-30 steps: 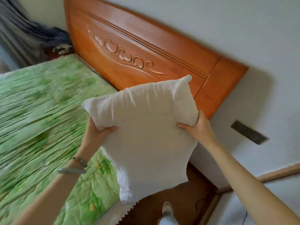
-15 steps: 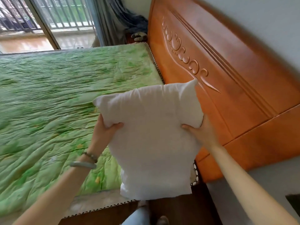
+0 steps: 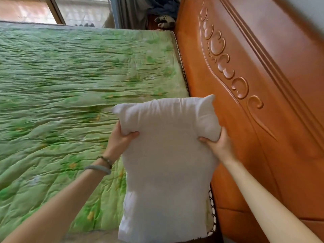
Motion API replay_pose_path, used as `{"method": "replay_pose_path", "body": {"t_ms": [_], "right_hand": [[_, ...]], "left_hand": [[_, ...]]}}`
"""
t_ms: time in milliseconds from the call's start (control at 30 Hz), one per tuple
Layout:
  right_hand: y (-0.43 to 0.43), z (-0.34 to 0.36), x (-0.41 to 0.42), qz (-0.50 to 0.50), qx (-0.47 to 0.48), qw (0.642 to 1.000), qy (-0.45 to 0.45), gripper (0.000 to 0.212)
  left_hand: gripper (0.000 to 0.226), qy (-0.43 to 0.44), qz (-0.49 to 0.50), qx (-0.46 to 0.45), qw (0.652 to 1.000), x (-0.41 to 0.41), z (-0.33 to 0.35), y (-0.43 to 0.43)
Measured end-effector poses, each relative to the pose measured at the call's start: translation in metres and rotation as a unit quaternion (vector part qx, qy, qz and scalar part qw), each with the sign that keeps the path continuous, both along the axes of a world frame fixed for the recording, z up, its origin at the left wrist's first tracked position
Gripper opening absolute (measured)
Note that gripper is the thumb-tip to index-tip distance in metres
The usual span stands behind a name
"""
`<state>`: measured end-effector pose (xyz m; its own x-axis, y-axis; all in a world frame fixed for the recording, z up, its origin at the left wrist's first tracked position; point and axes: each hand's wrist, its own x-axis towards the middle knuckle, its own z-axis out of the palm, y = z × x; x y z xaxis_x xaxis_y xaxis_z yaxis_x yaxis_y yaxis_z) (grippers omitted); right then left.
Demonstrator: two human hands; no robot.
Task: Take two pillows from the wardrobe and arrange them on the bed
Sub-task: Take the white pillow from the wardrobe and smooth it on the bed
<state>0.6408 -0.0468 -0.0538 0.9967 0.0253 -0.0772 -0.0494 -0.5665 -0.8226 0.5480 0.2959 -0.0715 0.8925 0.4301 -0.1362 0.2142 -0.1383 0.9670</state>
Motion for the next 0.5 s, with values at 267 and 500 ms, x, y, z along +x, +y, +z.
{"method": "replay_pose_path", "body": {"t_ms": [267, 500], "right_hand": [[0.017, -0.032, 0.083, 0.015, -0.094, 0.995, -0.018, 0.051], [0.035, -0.076, 0.171, 0.048, -0.125, 0.991, 0.018, 0.051]], "left_hand": [[0.061, 0.043, -0.014, -0.017, 0.999, 0.085, -0.05, 0.007], [0.065, 0.096, 0.005, -0.018, 0.995, 0.144, -0.086, 0.022]]}}
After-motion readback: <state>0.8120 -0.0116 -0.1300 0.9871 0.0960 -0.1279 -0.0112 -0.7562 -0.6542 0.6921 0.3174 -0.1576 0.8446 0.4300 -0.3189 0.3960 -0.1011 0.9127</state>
